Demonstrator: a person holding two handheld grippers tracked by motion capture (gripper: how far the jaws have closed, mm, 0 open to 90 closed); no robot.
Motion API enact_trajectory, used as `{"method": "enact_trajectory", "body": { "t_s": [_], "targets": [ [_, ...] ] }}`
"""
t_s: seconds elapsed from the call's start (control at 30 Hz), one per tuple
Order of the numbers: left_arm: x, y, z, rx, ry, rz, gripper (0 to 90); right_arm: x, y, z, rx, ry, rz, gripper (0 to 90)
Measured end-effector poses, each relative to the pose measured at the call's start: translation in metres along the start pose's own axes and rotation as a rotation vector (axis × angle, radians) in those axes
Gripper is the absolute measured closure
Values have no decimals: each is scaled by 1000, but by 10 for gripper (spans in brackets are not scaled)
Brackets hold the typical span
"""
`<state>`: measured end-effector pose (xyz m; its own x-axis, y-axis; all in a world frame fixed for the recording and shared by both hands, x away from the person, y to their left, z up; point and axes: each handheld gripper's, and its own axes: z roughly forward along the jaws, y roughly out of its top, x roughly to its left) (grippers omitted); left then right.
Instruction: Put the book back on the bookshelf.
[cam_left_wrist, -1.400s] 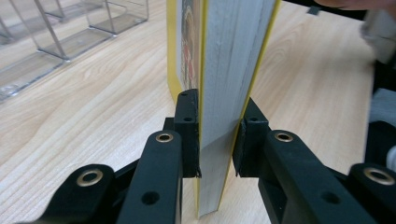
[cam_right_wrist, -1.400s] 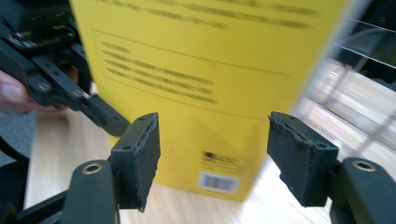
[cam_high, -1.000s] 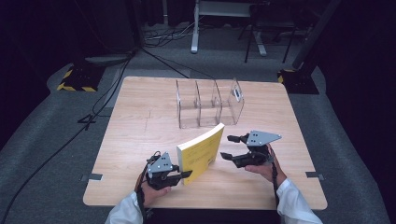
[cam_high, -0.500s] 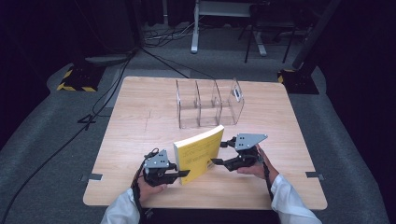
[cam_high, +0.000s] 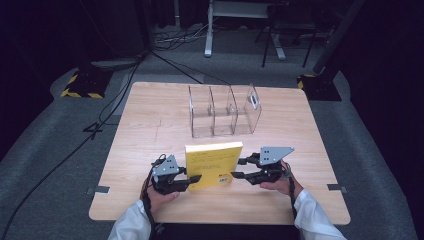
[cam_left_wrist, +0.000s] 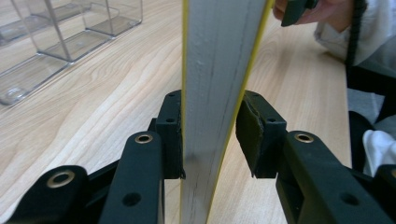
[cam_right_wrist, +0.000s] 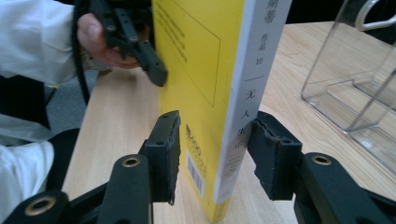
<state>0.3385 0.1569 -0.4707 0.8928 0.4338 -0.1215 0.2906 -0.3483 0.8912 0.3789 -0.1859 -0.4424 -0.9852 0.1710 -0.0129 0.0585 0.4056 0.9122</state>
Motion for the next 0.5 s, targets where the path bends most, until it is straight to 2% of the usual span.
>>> {"method": "enact_trajectory", "body": {
  "t_s": [0.1,0.2,0.3,0.33,0.37,0.4,0.43,0.47,0.5],
  "targets": [
    [3,1,1,0,-43,12,647,1,0,-2,2,34,-17,545],
    [4,3,1,16,-93,46,730,2,1,0,8,54,-38,513],
    [5,4,1,29,-115,62,749,1,3,3,20,40,-49,494],
    [5,4,1,34,-135,63,750,0,3,5,17,44,-48,487],
    [5,4,1,34,-135,63,751,-2,4,7,22,53,-50,466],
    [4,6,1,45,-149,82,751,-2,6,12,42,43,-55,422],
    [4,6,1,45,-149,82,751,-3,6,17,66,24,-58,416],
    [5,6,1,48,-146,90,751,-3,6,17,66,24,-58,416],
    [4,7,2,51,-149,93,751,-2,6,24,79,42,-62,441]
  ]
}}
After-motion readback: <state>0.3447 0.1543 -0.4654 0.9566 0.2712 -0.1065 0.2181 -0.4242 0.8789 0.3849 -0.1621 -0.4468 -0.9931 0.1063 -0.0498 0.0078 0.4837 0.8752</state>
